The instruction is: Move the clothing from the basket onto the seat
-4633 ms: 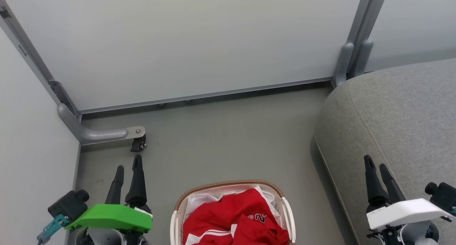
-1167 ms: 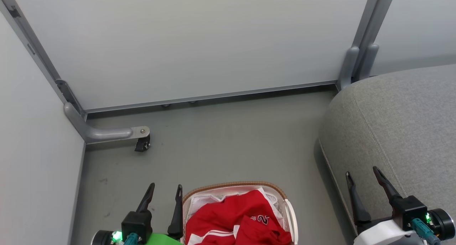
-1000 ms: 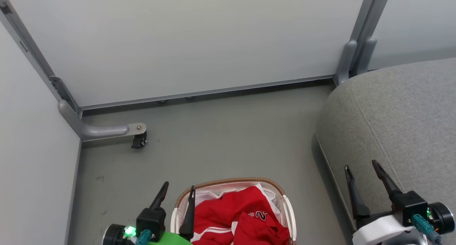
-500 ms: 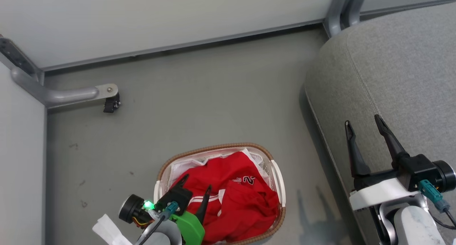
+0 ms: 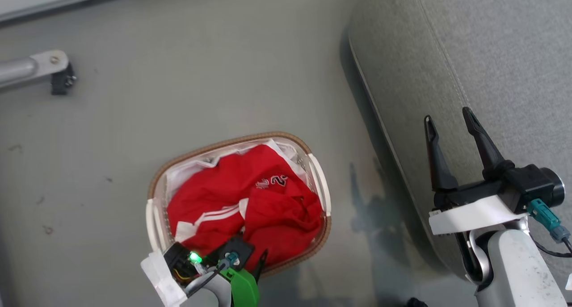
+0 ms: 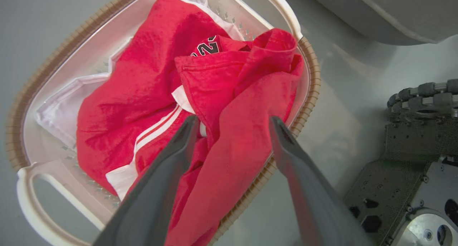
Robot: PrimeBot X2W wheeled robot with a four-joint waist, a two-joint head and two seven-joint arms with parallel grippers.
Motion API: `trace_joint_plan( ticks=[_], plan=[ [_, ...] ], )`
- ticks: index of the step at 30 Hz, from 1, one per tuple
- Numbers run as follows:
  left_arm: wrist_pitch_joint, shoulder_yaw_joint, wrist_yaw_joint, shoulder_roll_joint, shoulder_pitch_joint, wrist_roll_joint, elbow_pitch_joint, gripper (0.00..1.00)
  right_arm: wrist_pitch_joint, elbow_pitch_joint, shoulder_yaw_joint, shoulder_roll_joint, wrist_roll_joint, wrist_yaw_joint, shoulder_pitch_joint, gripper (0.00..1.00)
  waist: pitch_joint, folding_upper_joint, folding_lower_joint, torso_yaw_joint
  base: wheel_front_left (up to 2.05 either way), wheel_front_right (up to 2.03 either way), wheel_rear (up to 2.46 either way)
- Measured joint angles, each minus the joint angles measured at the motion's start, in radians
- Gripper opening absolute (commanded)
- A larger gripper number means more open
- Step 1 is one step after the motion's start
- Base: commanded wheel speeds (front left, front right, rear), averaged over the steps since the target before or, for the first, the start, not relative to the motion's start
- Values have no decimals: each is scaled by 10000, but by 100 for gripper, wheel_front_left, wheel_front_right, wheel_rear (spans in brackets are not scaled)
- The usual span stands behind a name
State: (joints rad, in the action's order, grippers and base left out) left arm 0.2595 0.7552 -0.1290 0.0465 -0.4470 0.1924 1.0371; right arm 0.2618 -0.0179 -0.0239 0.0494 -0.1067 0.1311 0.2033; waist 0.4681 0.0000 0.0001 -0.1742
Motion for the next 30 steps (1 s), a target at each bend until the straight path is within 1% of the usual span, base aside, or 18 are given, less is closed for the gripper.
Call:
trace_joint_plan(
  ticks=[4, 11, 16, 21, 22, 23, 24, 25, 26, 30],
  plan=[
    [-48, 560, 0, 46, -462, 217, 499, 100, 0, 54, -144, 2, -215, 0, 190, 100, 661, 0, 1, -322, 0, 0, 0],
    [-33, 1212, 0, 328, -1011, 631, 1045, 100, 0, 115, -483, 2, -533, 0, 566, 100, 1709, 0, 1, -857, 0, 0, 0],
    [-31, 1436, 0, 441, -1369, 945, 1570, 100, 0, 105, -752, 0, -717, 0, 606, 100, 2275, 0, 0, -1279, 0, 0, 0],
    [-35, 1570, 0, 527, -1596, 1055, 1956, 100, 0, 127, -907, 0, -878, 0, 635, 100, 2621, 0, 1, -1623, 0, 0, 0],
    [-46, 1595, 0, 529, -1604, 1091, 1996, 93, 0, 125, -924, 0, -895, 0, 635, 100, 2675, 0, 1, -1682, 0, 0, 0],
    [-50, 1630, 0, 525, -1610, 1131, 2025, 46, 0, 117, -940, 0, -903, 0, 635, 100, 2720, 0, 1, -1735, 0, 0, 0],
    [-65, 1664, 0, 523, -1618, 1152, 2046, 38, 0, 107, -949, 0, -909, 0, 635, 100, 2747, 0, 1, -1771, 0, 0, 0],
    [-75, 1705, 0, 522, -1633, 1177, 2071, 16, 0, 88, -959, 0, -909, 0, 634, 100, 2766, 0, 1, -1802, 0, 0, 0],
    [-73, 1735, 0, 520, -1644, 1208, 2090, 0, 0, 61, -963, -2, -909, 0, 633, 100, 2761, 0, 1, -1811, 0, 0, 0],
    [-42, 1843, 0, 489, -1664, 1243, 2117, 0, 0, -15, -961, -2, -882, 0, 615, 100, 2629, 0, 0, -1763, 0, 0, 0]
  ],
)
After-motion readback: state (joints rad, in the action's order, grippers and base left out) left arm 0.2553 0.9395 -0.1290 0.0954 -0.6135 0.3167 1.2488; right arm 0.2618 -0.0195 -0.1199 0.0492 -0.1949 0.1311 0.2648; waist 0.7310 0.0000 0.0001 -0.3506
